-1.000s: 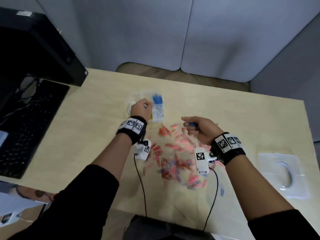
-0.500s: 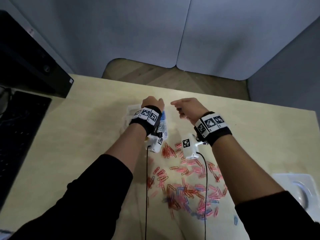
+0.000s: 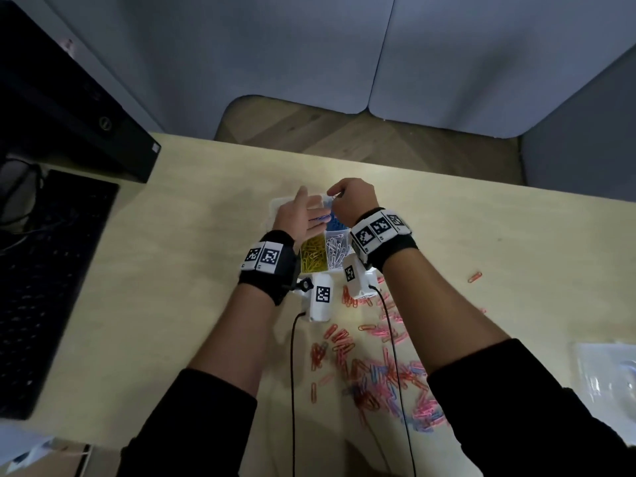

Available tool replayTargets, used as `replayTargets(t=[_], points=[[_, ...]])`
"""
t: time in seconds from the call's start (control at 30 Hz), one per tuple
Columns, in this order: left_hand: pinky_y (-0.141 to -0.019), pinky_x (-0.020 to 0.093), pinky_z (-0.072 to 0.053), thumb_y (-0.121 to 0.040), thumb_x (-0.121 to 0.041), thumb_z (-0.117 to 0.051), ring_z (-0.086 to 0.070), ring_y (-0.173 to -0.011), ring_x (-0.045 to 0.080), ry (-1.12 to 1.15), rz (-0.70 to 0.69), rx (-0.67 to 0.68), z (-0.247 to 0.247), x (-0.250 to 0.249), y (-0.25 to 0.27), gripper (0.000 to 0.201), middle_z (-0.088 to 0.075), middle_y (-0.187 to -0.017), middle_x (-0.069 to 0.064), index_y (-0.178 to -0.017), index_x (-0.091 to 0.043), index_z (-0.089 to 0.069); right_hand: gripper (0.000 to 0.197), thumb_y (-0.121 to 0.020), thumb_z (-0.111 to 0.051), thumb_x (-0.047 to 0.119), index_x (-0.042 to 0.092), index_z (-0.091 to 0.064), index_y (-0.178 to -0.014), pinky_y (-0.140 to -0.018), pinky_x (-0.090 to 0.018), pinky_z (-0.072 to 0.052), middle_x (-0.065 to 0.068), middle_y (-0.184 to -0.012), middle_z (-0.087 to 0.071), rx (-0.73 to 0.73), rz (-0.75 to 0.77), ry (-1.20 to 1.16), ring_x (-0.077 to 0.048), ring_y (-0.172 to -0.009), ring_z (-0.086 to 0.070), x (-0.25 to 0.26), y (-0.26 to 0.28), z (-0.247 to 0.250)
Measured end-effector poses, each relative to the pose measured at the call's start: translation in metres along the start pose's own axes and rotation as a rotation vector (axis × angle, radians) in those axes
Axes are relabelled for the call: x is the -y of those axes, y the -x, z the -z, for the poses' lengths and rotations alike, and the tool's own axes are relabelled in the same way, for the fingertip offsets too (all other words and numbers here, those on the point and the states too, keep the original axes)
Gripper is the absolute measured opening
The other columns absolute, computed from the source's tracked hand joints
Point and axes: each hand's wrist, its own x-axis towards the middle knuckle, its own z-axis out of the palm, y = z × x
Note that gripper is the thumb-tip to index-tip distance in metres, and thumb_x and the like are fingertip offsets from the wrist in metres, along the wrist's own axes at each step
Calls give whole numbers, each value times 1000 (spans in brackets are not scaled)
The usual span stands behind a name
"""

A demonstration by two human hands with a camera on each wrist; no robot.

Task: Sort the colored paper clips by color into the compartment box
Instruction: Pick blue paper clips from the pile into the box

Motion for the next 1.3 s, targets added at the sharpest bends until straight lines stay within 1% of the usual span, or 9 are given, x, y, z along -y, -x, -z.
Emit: replayTargets(t=[0.27,0.4,0.57,0.67,0.77,0.87,0.97,1.07,1.3], points=[[-75,23,-59,-85,15,-60,-69,-80,15,-70,-295,-175,14,3,7,30,-71,-89,9,-110,0,-67,37,-91,-50,1,9,-65,-125,-100,-29,-46,-11,-130,-63,33,91,150,-26,-121,-57,8,7,-2],[-77,20,-56,-74,3,-76,-68,-76,7,-483,-549,-306,2,2,-4,27,-71,-79,-5,-89,-20,-72,33,-90,-49,2,14,-72,-111,-93,-25,-46,-9,-116,-70,-61,126,115,-25,-108,-63,-14,28,18],[-78,26,-58,-75,-3,-75,-69,-75,14,-771,-671,-187,-16,7,-17,16,-73,-79,2,-88,-12,-74,29,-86,-51,4,18,-74,-98,-81,-26,-52,-2,-91,-75,-13,157,63,-16,-81,-68,-72,89,35],[-89,27,-55,-81,-10,-76,-68,-88,10,-877,-696,-124,-18,17,-13,18,-74,-96,0,-99,-12,-75,15,-84,-67,8,20,-75,-89,-66,-13,-45,8,-81,-71,123,199,90,2,-66,-60,-103,136,31],[-79,15,-51,-83,-11,-72,-62,-79,4,-872,-774,-163,-17,29,10,14,-74,-93,-5,-95,-17,-76,6,-80,-80,27,25,-74,-81,-64,-12,-44,19,-75,-63,300,180,162,6,-65,-58,-128,179,9],[-62,10,-44,-81,-16,-76,-57,-64,-2,-900,-681,-87,-7,50,47,6,-67,-73,-13,-85,-20,-75,19,-78,-79,40,28,-71,-90,-64,-15,-45,15,-81,-61,239,143,259,1,-69,-58,-153,201,-24],[-60,14,-49,-74,-22,-83,-63,-69,5,-1085,-429,76,16,86,79,10,-68,-72,-9,-78,-20,-74,15,-80,-76,41,28,-70,-86,-65,-23,-52,11,-83,-59,126,182,291,-5,-70,-57,-168,208,-46],[-61,16,-53,-64,-29,-91,-66,-67,5,-1149,-242,28,41,124,94,20,-70,-69,-9,-71,-20,-75,12,-86,-71,36,25,-73,-83,-65,-24,-50,8,-83,-61,119,228,279,-9,-72,-60,-172,209,-50],[-69,21,-56,-72,-26,-86,-66,-64,5,-1004,-304,-183,47,180,122,10,-71,-68,-8,-76,-20,-78,11,-90,-62,21,18,-72,-90,-72,-37,-60,-1,-91,-70,-50,66,274,-17,-77,-66,-189,215,-32]])
